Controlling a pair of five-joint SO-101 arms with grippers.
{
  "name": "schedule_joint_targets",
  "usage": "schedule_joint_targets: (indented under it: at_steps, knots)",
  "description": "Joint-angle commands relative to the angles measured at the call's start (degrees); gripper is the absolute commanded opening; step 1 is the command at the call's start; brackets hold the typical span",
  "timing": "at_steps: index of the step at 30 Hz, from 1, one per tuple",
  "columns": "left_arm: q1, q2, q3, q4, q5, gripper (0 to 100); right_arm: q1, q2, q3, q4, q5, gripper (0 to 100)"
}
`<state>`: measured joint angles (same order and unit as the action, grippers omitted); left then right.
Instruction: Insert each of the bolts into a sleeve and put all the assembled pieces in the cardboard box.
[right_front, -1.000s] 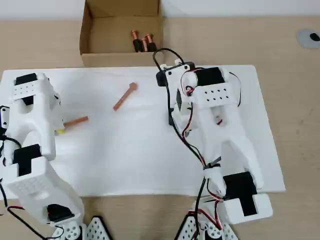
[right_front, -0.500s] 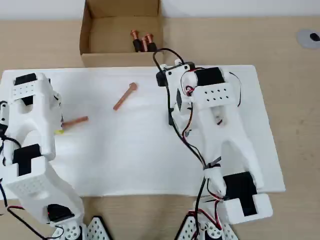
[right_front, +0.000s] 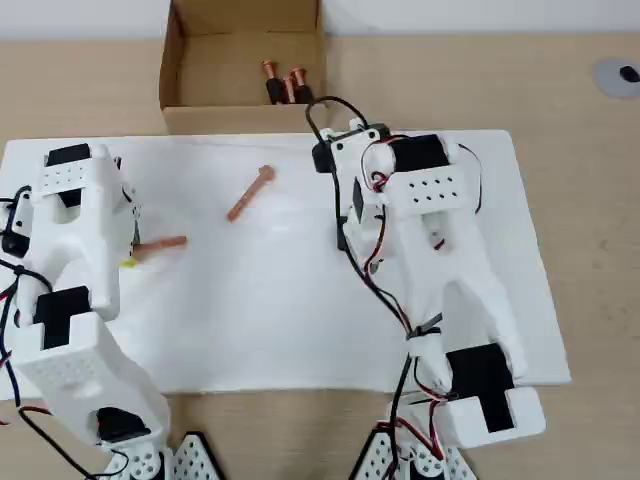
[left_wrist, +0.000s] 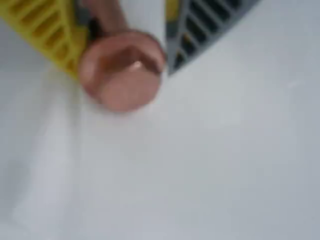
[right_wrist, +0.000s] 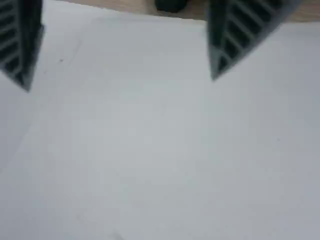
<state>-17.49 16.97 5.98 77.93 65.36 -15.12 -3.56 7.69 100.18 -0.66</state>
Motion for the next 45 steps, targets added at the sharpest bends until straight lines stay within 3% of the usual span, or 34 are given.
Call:
schedule_joint_targets:
  at_steps: [1,5,7,11,13,19,22,30,37,45]
  knots:
    - [0.9,-2.8,-1.1,0.4,-0.3,11,-1.1,-2.3,-0.1,-0.2,0.4,27.4]
    - [0.9,-2.8,-1.3,0.5,-0.4,10,-1.1,-2.3,-0.1,-0.2,0.4,27.4]
    - [0.8,-2.8,-1.4,0.4,-0.6,1,-1.1,-2.3,-0.1,-0.2,0.4,27.4]
    - [-1.4,-2.8,-5.9,2.4,-2.3,1,-1.0,-2.3,-0.1,-0.2,0.4,27.4]
    - [-2.6,-2.8,-12.0,6.9,-9.1,1,-1.0,-2.3,-0.1,-0.2,0.4,27.4]
    - [-5.9,-2.8,-30.2,17.8,-39.2,1,-1.1,-2.3,1.6,-0.4,0.4,27.4]
    - [-7.0,-2.8,-37.4,21.2,-49.1,1,-1.0,-2.4,1.7,-0.4,0.4,27.4]
    - [-6.9,-2.8,-38.9,22.5,-78.1,1,-2.4,-1.4,1.9,-6.4,0.1,27.2]
    - [-5.5,-2.8,-35.8,22.4,-79.0,1,-3.2,8.4,0.3,-16.3,2.6,27.2]
    - [-5.4,-2.6,-33.4,21.7,-80.3,1,-6.9,19.4,-16.0,-18.0,-1.0,27.1]
